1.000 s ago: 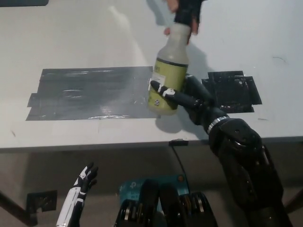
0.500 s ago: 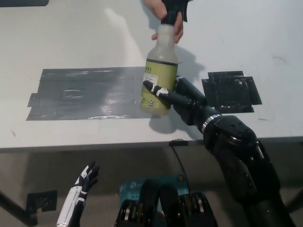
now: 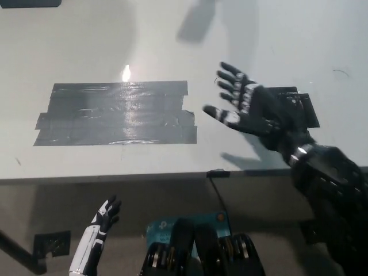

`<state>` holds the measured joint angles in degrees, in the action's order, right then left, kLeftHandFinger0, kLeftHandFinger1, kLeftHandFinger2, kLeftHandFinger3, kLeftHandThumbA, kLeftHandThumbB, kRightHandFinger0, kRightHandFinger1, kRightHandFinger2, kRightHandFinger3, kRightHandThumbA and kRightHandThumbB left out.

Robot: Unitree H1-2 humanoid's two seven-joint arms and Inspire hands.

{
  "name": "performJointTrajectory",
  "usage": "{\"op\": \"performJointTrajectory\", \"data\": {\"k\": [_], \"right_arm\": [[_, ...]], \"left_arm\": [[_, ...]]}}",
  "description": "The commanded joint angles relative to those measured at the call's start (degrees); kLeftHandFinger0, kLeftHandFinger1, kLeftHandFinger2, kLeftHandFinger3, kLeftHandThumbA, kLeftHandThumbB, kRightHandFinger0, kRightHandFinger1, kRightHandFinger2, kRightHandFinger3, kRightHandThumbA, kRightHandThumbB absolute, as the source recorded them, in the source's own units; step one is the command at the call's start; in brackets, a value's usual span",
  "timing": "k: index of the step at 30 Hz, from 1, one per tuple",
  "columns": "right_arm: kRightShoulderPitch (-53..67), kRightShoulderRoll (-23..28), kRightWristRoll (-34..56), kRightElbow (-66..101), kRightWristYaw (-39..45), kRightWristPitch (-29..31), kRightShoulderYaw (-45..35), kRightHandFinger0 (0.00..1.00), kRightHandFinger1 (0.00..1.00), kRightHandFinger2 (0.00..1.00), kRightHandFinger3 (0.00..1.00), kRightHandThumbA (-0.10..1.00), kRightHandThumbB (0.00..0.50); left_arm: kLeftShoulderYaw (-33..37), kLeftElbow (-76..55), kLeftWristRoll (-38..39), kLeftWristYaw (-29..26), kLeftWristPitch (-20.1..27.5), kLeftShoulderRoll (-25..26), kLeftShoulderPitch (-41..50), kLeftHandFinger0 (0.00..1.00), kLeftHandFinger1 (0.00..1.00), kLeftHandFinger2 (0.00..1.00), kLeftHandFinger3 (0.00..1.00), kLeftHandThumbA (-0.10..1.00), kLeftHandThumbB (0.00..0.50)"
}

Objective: A spray bottle is kept on the black marked spot on the table infront of the robot and the robot extends its right arm to pick it up and hands it to a person

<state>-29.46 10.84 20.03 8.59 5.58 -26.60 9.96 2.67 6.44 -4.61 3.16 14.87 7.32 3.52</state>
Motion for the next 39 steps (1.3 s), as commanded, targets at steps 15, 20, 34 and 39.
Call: {"op": "performJointTrajectory", "data": {"k": [15, 20, 34, 39], "right_arm": [[32.9, 5.5, -4.8, 17.6, 5.5, 20.7, -4.9, 1.00, 1.00, 1.00, 1.00, 0.91, 0.435], [34.8, 3.4, -8.0, 5.7, 5.5, 26.6, -3.5, 1.00, 1.00, 1.00, 1.00, 0.96, 0.401], [33.0, 2.1, -12.2, -5.5, 6.3, 27.1, -0.5, 1.00, 1.00, 1.00, 1.00, 0.96, 0.461], [32.7, 2.2, -12.7, -5.6, 6.6, 27.0, -0.6, 1.00, 1.00, 1.00, 1.00, 0.97, 0.468]], "left_arm": [[0.7, -0.1, 1.4, 1.2, 2.0, -0.6, 2.8, 1.00, 1.00, 1.00, 1.00, 1.00, 0.358], [0.2, 0.1, 2.1, 1.2, 2.0, -0.8, 3.1, 1.00, 1.00, 1.00, 1.00, 1.00, 0.364], [-0.1, 0.8, 1.2, 0.5, 2.3, -0.8, 3.2, 1.00, 1.00, 1.00, 1.00, 1.00, 0.363], [-0.1, 0.7, 1.2, 0.5, 2.3, -0.8, 2.7, 1.00, 1.00, 1.00, 1.00, 1.00, 0.361]]}}
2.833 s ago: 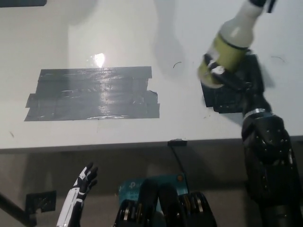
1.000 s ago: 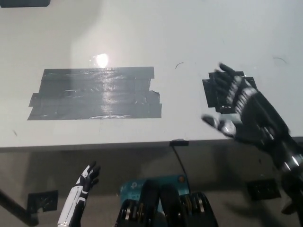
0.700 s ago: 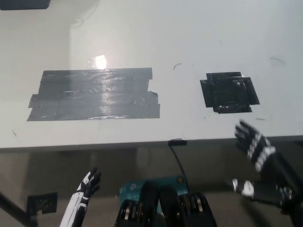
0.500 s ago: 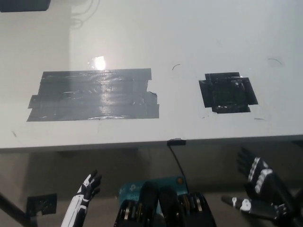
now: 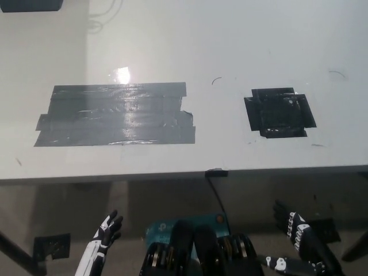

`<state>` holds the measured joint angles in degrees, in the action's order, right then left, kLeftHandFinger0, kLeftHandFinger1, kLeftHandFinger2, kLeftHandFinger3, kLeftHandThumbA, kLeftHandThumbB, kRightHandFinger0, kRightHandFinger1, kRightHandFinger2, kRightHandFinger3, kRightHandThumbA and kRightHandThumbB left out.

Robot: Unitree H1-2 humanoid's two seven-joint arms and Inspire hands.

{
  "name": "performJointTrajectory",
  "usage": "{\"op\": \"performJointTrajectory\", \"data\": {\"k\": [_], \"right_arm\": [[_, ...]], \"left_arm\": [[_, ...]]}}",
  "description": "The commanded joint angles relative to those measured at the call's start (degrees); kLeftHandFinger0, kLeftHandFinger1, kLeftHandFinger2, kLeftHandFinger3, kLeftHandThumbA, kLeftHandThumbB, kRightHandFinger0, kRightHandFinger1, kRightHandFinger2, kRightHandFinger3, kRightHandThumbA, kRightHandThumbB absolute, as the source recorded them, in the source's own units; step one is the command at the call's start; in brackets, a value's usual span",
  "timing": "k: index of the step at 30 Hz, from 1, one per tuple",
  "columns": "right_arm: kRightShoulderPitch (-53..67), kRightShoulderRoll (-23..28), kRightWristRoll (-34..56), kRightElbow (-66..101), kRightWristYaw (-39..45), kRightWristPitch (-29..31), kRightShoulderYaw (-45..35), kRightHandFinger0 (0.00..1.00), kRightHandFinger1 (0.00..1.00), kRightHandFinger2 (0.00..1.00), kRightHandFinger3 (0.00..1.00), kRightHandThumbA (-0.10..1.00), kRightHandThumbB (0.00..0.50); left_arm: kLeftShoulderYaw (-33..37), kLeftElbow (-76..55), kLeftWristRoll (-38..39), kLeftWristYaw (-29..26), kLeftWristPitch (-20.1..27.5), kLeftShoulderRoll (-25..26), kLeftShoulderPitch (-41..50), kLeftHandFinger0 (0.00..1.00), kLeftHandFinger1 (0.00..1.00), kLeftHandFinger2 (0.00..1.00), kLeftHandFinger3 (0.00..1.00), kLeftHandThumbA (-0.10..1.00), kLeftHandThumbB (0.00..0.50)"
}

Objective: A spray bottle is kept on the black marked spot on the table infront of the robot and the robot extends its right arm to pick it up and hands it to a person

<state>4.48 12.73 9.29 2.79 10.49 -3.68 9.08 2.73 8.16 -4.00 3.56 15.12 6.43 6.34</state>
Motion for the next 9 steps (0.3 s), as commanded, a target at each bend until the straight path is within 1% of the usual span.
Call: {"op": "performJointTrajectory", "data": {"k": [1, 3, 5, 9], "right_arm": [[-1.4, 0.3, -2.4, 0.1, 1.7, 4.1, 0.3, 1.00, 1.00, 1.00, 1.00, 0.97, 0.469], [-1.5, 0.4, -3.0, 0.0, 1.8, 4.1, 0.4, 1.00, 1.00, 1.00, 1.00, 0.98, 0.466], [-1.5, 0.4, -3.3, -0.2, 2.1, 4.2, 0.4, 1.00, 1.00, 1.00, 1.00, 0.98, 0.457], [-1.6, 0.4, -3.6, -0.4, 2.2, 4.2, 0.3, 1.00, 1.00, 1.00, 1.00, 0.98, 0.453]], "left_arm": [[-0.2, -1.0, 0.4, 0.1, 2.0, 0.2, -0.2, 1.00, 1.00, 1.00, 1.00, 1.00, 0.359], [-0.2, -0.9, 0.4, 0.2, 2.1, 0.4, -0.3, 1.00, 1.00, 1.00, 1.00, 1.00, 0.360], [-0.3, -1.0, 0.4, 0.1, 1.6, 0.4, -0.4, 1.00, 1.00, 1.00, 1.00, 1.00, 0.372], [-0.2, -1.2, 0.0, 0.0, 1.7, 0.5, -0.4, 1.00, 1.00, 1.00, 1.00, 1.00, 0.369]]}}
